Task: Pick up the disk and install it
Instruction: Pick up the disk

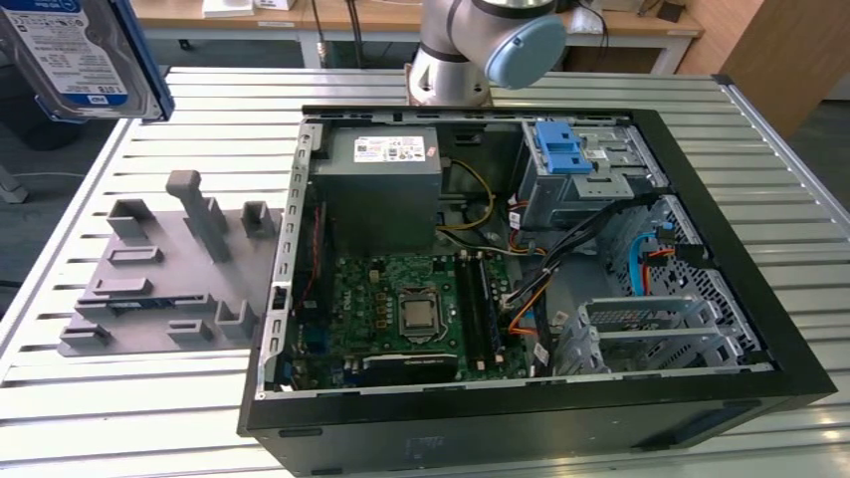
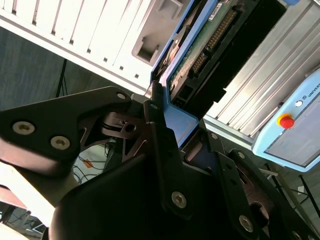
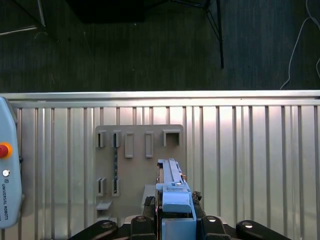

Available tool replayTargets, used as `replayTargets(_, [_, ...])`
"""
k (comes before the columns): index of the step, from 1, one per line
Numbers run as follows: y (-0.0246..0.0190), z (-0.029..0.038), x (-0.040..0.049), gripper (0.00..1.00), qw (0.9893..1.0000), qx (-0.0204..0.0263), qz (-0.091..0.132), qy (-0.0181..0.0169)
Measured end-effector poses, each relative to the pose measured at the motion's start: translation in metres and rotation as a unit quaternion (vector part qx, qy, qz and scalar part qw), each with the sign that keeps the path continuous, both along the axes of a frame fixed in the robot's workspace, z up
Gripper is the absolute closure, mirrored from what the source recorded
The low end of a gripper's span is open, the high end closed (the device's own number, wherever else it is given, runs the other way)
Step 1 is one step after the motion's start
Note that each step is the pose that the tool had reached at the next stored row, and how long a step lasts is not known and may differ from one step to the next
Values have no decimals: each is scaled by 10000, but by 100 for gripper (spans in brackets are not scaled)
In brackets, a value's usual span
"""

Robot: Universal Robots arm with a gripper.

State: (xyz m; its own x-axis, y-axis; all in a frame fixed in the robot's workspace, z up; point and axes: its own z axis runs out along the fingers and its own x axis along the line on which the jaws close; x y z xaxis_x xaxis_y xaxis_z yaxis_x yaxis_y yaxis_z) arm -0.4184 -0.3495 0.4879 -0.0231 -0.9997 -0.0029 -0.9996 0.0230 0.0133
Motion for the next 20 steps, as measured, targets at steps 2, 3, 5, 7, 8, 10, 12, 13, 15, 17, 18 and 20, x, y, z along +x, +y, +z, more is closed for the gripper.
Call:
replayTargets(2, [0,0,10,64,10000,0,0,0])
replayTargets(3, [0,-1,15,64,10000,0,0,-1])
replayTargets(5, [0,0,25,64,10000,0,0,0])
replayTargets(7, [0,0,34,64,10000,0,0,0])
replayTargets(8, [0,0,42,64,10000,0,0,0])
replayTargets(10, [0,-1,50,64,10000,0,0,-1])
replayTargets(12, [0,0,57,64,10000,0,0,0])
replayTargets(13, [0,-1,60,64,10000,0,0,-1])
replayTargets(15, [0,0,66,64,10000,0,0,0])
replayTargets(17, [0,-1,71,64,10000,0,0,-1])
replayTargets(18, [0,0,73,64,10000,0,0,0])
replayTargets(20, [0,0,77,64,10000,0,0,0])
